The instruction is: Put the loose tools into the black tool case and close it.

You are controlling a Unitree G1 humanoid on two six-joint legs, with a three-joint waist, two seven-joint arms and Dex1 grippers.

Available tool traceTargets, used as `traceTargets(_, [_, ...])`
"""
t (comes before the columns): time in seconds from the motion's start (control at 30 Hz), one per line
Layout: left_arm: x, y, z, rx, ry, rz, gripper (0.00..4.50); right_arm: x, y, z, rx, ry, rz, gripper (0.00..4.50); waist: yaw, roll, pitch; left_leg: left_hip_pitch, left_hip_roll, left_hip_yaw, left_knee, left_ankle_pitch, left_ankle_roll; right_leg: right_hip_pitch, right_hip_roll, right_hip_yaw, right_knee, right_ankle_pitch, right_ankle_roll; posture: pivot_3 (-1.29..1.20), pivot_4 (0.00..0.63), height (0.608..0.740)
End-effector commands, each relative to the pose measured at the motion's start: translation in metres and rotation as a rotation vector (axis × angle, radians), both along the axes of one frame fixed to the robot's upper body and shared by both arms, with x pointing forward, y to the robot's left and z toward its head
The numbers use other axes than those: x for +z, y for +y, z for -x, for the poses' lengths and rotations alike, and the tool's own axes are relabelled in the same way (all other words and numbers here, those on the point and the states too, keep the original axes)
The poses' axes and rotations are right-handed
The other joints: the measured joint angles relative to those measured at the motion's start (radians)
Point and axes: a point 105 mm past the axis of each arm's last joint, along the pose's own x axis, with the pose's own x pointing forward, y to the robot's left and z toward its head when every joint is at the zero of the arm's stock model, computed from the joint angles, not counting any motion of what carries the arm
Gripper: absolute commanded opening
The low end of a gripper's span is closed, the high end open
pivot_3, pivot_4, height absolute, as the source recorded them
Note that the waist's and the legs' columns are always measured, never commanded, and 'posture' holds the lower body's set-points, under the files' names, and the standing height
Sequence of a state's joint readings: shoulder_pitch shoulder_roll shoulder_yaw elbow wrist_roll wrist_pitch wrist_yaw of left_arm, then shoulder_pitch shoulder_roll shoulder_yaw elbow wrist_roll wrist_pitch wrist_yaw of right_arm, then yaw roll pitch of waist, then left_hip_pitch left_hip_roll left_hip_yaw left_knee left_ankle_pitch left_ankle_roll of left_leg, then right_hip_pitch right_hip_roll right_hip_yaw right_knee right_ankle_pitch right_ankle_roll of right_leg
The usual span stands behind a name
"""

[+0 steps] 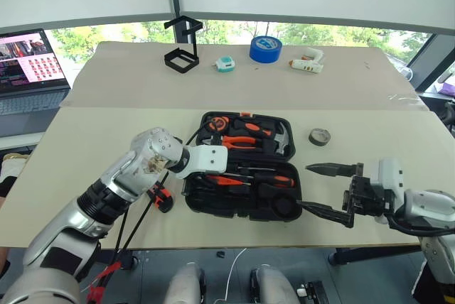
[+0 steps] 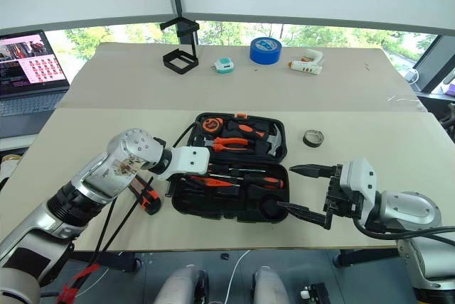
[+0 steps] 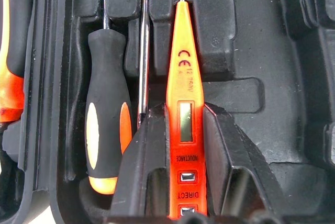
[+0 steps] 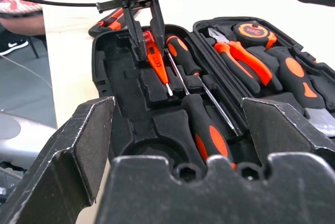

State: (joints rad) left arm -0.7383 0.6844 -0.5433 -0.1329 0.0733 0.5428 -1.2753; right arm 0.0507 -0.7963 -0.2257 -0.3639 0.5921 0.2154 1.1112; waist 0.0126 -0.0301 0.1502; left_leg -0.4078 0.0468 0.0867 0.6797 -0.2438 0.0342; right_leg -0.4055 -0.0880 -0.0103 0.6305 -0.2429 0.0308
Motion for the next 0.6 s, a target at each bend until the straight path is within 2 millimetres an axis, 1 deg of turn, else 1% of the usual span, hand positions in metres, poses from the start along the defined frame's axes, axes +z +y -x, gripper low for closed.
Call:
traceTargets(0.03, [0.026, -0.009, 0.003, -0.046, -0.043, 0.104, 2.67, 0.010, 0.002, 0.001, 0.013, -0.034, -0.016, 4.50, 0.000, 0.000, 0.000, 0.000, 0.000, 0.000, 0.000, 0.000, 0.000, 0.000, 0.000, 0.000, 0.000, 0.000, 0.000, 0.00, 0.150, 0.740])
traceTargets(0.1, [0.042, -0.013, -0.002, -0.042, -0.104, 0.147, 3.44, 0.007, 0.001, 0.000, 0.007, -0.022, -0.011, 4.50, 0.001, 0.000, 0.000, -0.002, 0.000, -0.001, 0.000, 0.000, 0.000, -0.001, 0.000, 0.000, 0.000, 0.000, 0.000, 0.00, 0.150, 0.740])
traceTargets(0.2, [0.061, -0.011, -0.006, -0.026, -0.150, 0.215, 3.44, 0.006, -0.001, -0.001, -0.003, -0.013, -0.023, 4.50, 0.002, 0.000, 0.000, -0.002, 0.000, -0.001, 0.001, 0.000, 0.000, -0.001, 0.000, 0.000, 0.000, 0.000, 0.000, 0.00, 0.150, 0.740])
traceTargets(0.3, [0.069, -0.011, -0.005, -0.013, -0.127, 0.340, 3.44, 0.007, 0.000, -0.004, -0.007, -0.016, -0.040, 4.50, 0.001, 0.000, 0.000, -0.001, 0.000, -0.001, 0.001, 0.000, 0.000, -0.001, 0.000, 0.000, 0.000, 0.000, 0.000, 0.00, 0.150, 0.740])
traceTargets(0.33, [0.065, -0.008, -0.004, -0.011, -0.111, 0.357, 2.90, 0.007, 0.000, -0.006, -0.008, -0.020, -0.047, 4.50, 0.000, 0.000, 0.000, -0.001, 0.000, -0.001, 0.001, 0.000, 0.000, -0.001, 0.000, 0.000, 0.000, 0.000, 0.000, 0.00, 0.150, 0.740])
traceTargets(0.37, [0.060, -0.006, -0.002, -0.026, -0.098, 0.371, 2.72, 0.008, 0.001, -0.006, -0.008, -0.023, -0.052, 4.50, 0.000, 0.000, 0.000, -0.001, 0.000, -0.001, 0.001, 0.000, 0.000, -0.001, 0.000, 0.000, 0.000, 0.000, 0.000, 0.00, 0.150, 0.740])
traceTargets(0.47, [0.036, 0.004, 0.007, -0.027, -0.002, 0.347, 1.58, 0.010, 0.002, -0.010, -0.021, -0.053, -0.072, 4.50, -0.004, 0.000, 0.000, 0.000, 0.000, -0.001, 0.000, 0.000, 0.000, 0.000, 0.000, 0.001, 0.001, 0.000, 0.000, 0.00, 0.150, 0.740])
traceTargets(0.57, [0.019, 0.007, -0.001, 0.046, 0.004, 0.366, 0.45, 0.018, 0.001, -0.015, -0.055, -0.095, -0.114, 4.50, 0.000, 0.000, 0.000, 0.000, 0.001, 0.000, 0.001, 0.000, 0.000, -0.001, 0.001, 0.000, 0.001, 0.000, 0.000, 0.00, 0.150, 0.740])
traceTargets(0.6, [0.013, 0.008, -0.003, 0.071, 0.011, 0.373, 0.13, 0.018, 0.002, -0.015, -0.053, -0.100, -0.115, 4.50, 0.004, 0.000, 0.000, 0.000, 0.001, 0.000, 0.001, 0.000, 0.000, 0.000, 0.001, 0.000, 0.001, 0.000, 0.000, 0.00, 0.150, 0.740])
